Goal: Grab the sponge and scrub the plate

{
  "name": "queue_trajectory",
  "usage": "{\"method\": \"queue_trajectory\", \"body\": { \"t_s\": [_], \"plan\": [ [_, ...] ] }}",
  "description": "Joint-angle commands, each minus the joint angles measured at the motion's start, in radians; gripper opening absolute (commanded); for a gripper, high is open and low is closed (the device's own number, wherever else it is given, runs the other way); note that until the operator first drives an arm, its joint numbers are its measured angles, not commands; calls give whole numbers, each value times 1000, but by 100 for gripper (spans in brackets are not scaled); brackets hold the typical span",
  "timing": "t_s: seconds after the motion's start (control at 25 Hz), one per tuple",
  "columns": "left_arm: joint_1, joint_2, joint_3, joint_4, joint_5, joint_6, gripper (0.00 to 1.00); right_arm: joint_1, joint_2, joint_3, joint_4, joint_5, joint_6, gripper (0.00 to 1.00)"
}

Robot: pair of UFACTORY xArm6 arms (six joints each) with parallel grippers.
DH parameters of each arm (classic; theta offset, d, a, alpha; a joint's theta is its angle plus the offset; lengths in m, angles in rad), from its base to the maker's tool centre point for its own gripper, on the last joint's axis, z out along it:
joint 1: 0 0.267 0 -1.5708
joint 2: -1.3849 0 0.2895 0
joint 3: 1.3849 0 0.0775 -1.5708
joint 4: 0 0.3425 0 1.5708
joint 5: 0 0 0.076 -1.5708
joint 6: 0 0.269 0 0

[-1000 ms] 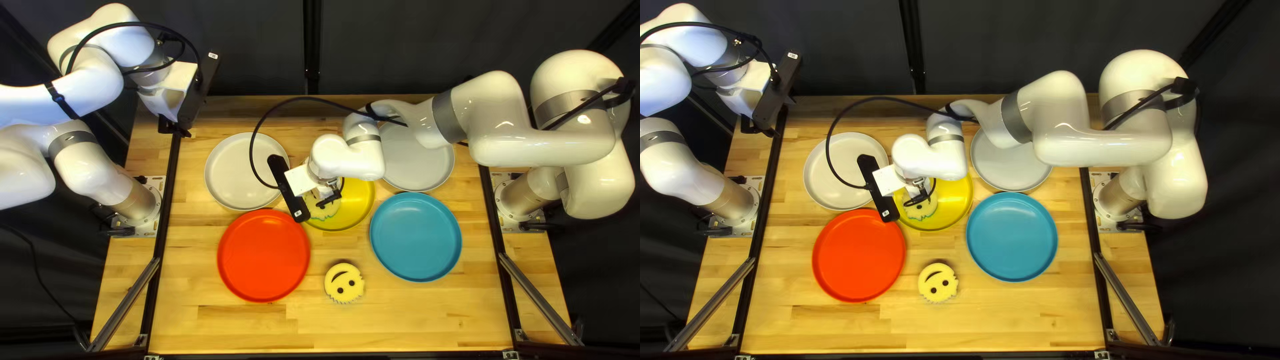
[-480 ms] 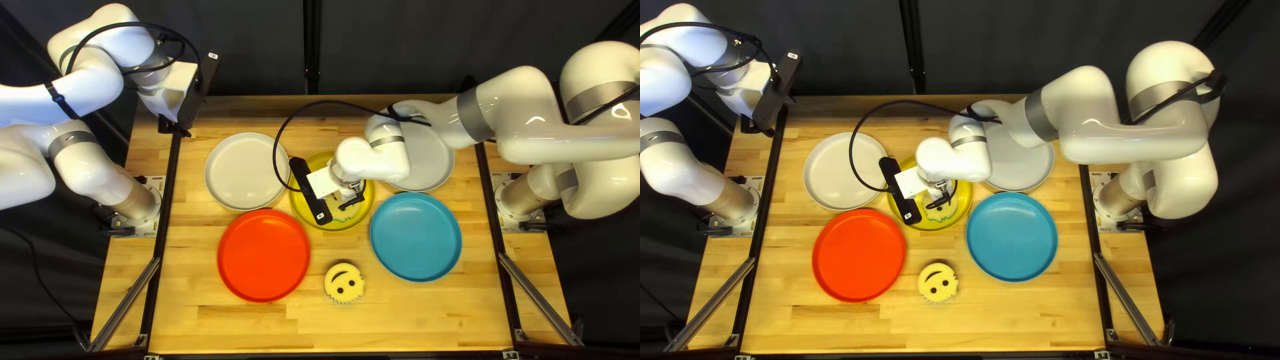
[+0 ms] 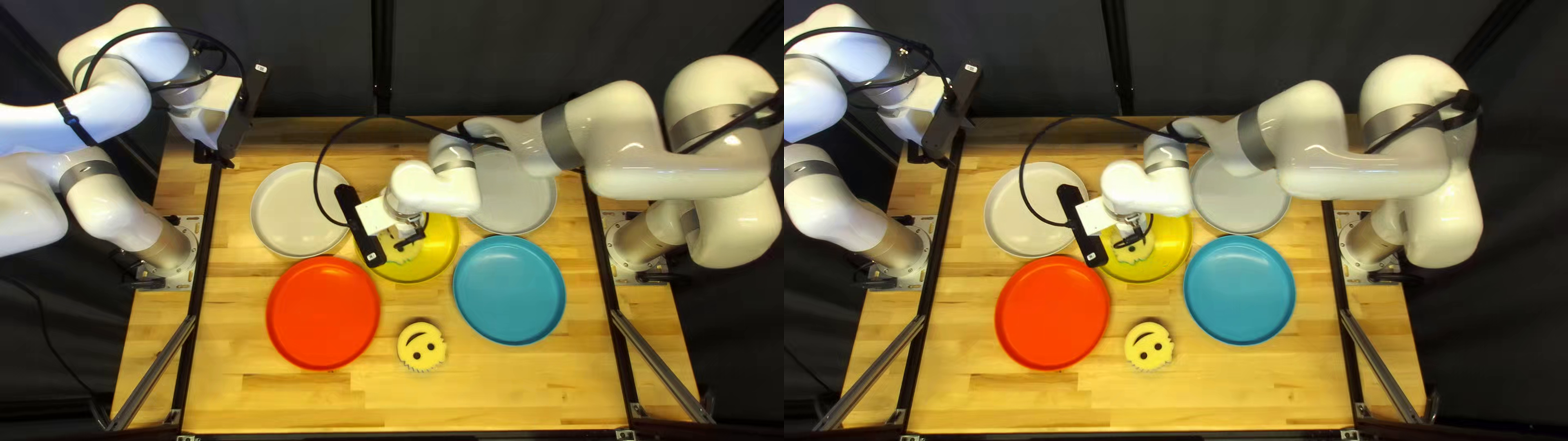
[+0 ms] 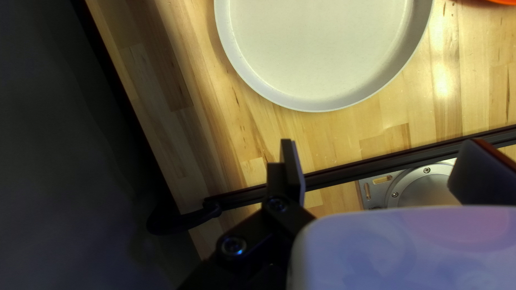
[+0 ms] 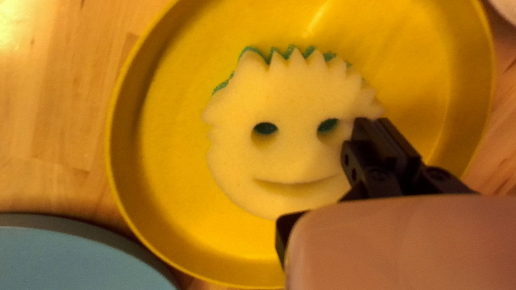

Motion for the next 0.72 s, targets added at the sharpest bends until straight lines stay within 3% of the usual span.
{"method": "queue_trajectory", "body": {
  "t_s": [0.04,0.2,0.32,0.52,0.72],
  "plan": [
    [0,0,0,0,0,0,100,-13,-36,63,4,-22,-12,0],
    [0,0,0,0,0,0,100,-42,-123,184,12,-35,-20,0],
    [0,0,0,0,0,0,100,-66,-163,214,26,-13,-33,0],
    [0,0,0,0,0,0,100,-126,-192,177,43,53,-61,0],
    [0,0,0,0,0,0,100,-248,-196,92,75,146,-145,0]
  ]
}}
